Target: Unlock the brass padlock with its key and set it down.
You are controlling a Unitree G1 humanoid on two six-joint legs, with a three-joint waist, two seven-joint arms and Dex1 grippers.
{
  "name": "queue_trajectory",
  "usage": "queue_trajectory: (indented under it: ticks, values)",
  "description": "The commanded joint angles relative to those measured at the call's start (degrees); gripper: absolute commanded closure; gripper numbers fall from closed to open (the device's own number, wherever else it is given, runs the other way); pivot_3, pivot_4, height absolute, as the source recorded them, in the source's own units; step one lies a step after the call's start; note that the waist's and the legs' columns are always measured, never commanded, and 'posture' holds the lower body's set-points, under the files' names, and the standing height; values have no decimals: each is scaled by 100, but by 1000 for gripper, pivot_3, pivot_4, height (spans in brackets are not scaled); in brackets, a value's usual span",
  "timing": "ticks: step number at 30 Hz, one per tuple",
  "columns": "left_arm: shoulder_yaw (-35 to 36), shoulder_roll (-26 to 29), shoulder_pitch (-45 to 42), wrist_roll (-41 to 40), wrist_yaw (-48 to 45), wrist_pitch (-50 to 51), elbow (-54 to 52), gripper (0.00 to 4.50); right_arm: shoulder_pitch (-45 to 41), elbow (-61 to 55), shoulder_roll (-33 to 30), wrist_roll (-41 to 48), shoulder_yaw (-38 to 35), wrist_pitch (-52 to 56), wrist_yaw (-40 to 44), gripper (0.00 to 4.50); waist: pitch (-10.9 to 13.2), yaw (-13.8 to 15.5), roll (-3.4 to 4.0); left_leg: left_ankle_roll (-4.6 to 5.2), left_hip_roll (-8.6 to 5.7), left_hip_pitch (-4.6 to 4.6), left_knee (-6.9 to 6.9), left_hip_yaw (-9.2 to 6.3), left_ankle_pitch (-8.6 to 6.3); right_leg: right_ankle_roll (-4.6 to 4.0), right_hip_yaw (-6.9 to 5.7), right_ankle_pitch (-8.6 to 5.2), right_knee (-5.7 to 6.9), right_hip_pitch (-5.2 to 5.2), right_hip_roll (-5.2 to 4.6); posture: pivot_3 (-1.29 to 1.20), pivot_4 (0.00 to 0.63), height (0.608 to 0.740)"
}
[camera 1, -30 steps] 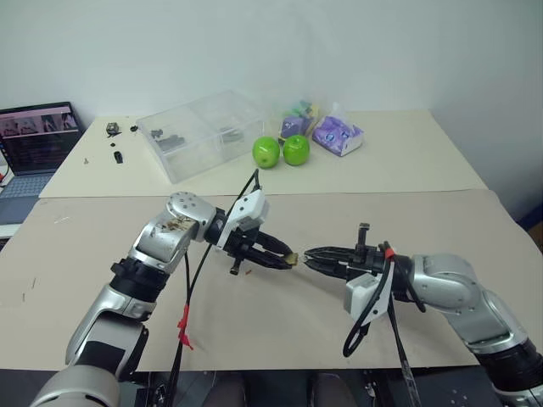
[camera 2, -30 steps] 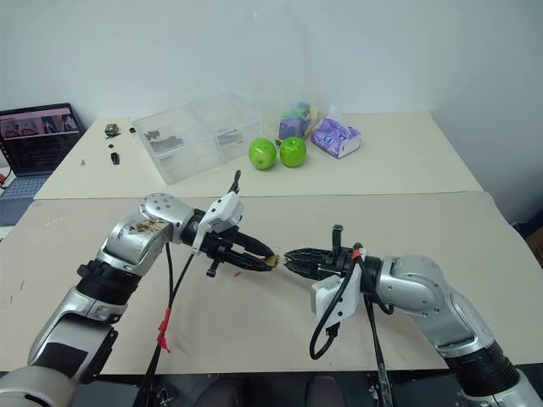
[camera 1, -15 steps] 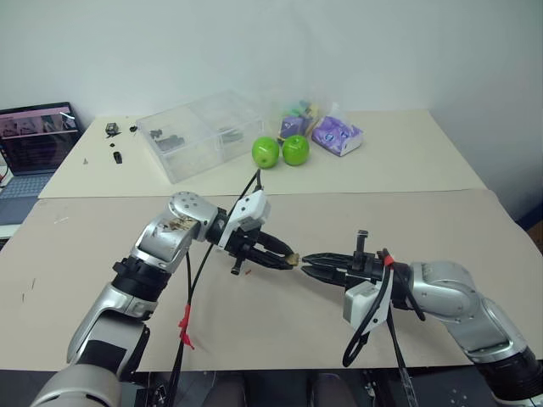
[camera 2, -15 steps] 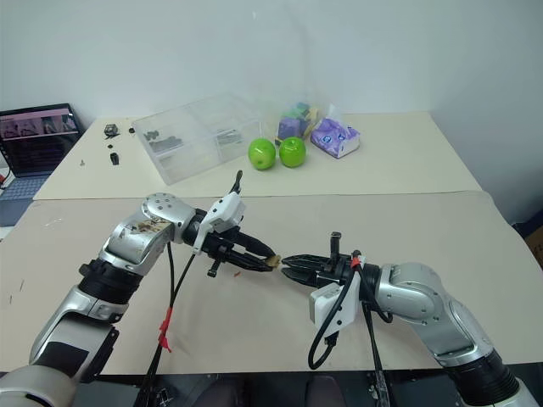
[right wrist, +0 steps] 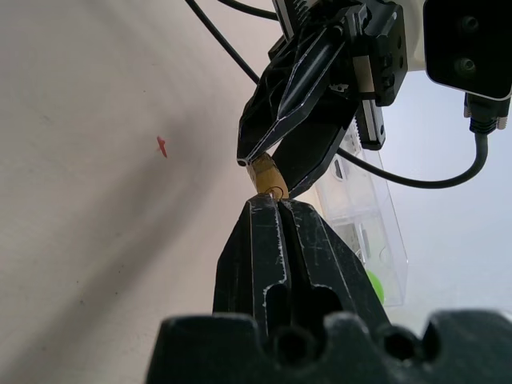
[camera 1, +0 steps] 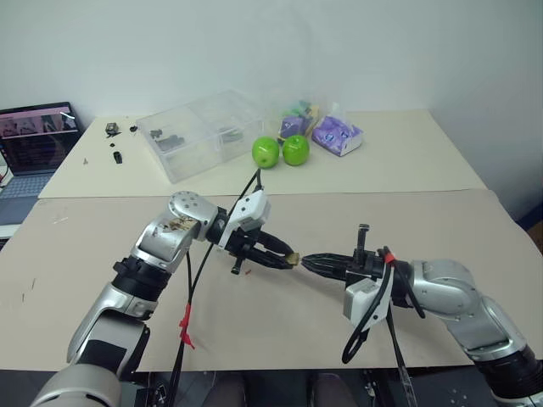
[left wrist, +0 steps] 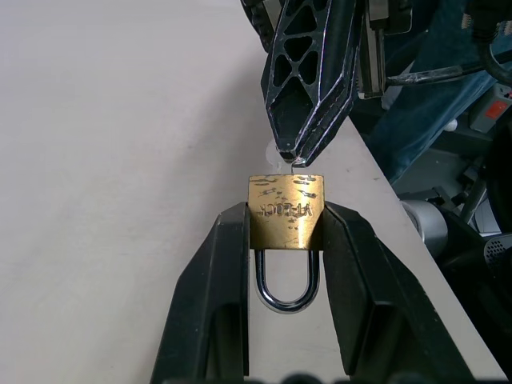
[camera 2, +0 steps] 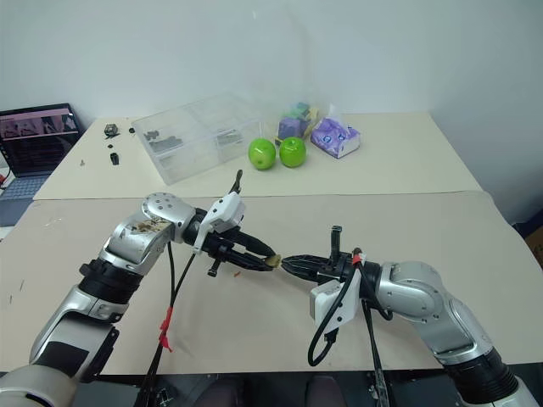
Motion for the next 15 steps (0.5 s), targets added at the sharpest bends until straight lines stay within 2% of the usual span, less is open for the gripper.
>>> queue_trajectory:
  ticks: [1, 4, 8, 15]
  values:
    - [74, 3, -164, 31, 10, -288, -104, 3678, -175, -296, 105, 531, -165, 716, 100, 4445, 0, -2, 0, 0, 0, 0, 0, 0, 0, 0, 0, 0, 0, 0, 0, 0, 150, 740]
    - [45, -69, -258, 209, 227, -566, -167, 3678, -291, -491, 242, 1085, -215, 1784, 233, 4445, 0, -2, 0, 0, 1, 0, 0, 0, 0, -1, 0, 0, 0, 0, 0, 0, 150, 740]
    - [252, -402, -683, 112, 755, -405, -419, 3678, -420, -734, 351, 1776, -329, 3215, 336, 4445, 1, 23, -1, 1, 0, -2, 3, -2, -1, -2, 2, 1, -2, 5, 0, 0, 150, 740]
    - [399, -473, -836, -43, 941, -115, -457, 3678, -666, -961, 468, 2041, -463, 4119, 226, 4445, 1, 9, -1, 9, -1, -1, 3, -6, -6, -1, 0, 1, -5, 9, 1, 0, 150, 740]
